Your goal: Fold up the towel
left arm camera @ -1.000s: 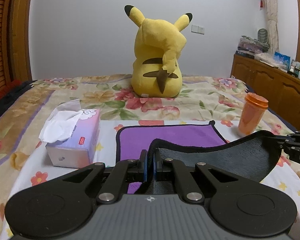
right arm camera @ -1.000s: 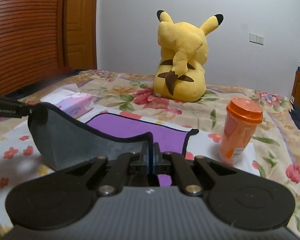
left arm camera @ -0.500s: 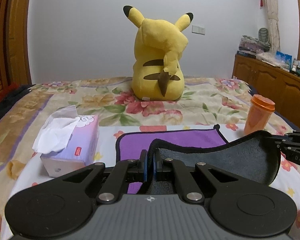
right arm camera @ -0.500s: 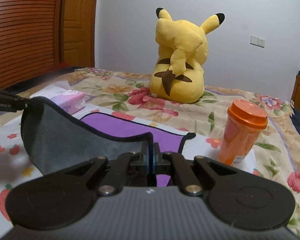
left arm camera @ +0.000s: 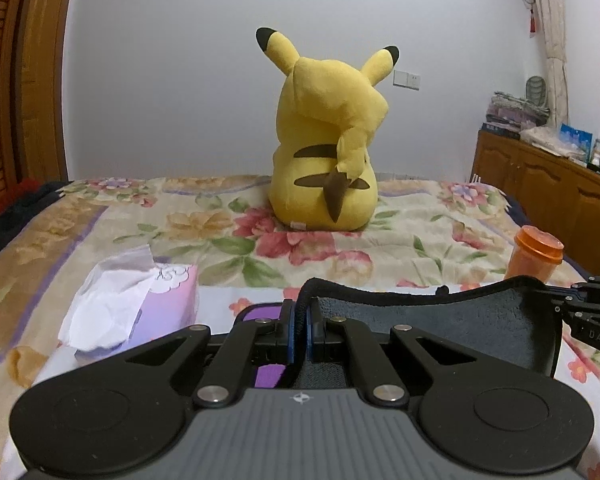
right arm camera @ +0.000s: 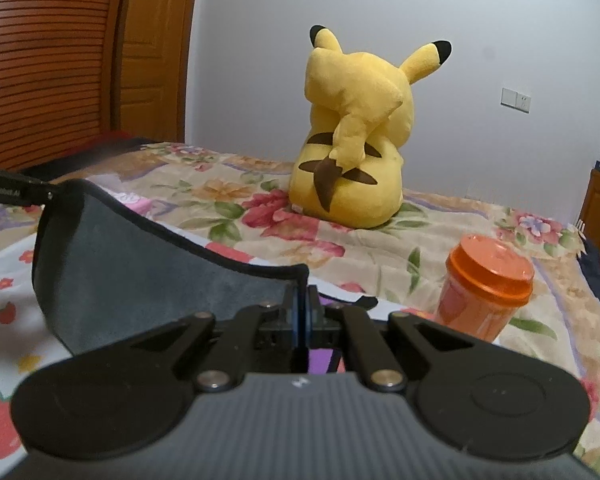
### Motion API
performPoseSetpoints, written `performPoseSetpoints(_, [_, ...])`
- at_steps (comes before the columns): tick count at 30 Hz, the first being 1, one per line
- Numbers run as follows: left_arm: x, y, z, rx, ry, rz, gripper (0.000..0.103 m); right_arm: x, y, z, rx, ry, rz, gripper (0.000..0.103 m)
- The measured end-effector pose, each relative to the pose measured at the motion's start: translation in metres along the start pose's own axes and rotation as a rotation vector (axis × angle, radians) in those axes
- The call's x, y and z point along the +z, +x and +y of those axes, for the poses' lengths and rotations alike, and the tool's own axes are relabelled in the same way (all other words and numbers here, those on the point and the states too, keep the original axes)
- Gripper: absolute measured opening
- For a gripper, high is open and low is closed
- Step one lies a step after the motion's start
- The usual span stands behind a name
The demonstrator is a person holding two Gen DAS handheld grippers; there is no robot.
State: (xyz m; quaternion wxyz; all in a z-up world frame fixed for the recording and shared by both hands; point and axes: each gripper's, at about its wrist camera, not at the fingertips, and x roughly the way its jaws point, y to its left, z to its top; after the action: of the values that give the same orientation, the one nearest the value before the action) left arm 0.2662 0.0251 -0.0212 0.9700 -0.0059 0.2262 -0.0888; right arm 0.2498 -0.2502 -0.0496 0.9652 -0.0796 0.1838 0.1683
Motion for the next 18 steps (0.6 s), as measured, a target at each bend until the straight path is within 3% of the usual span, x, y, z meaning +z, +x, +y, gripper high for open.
performPoseSetpoints(18, [0.023,0.043,0.004,0.033,-0.006,-0.047,0.008,0.023,0.039,-0.010,-0.063,0.000,-0.044,0.004])
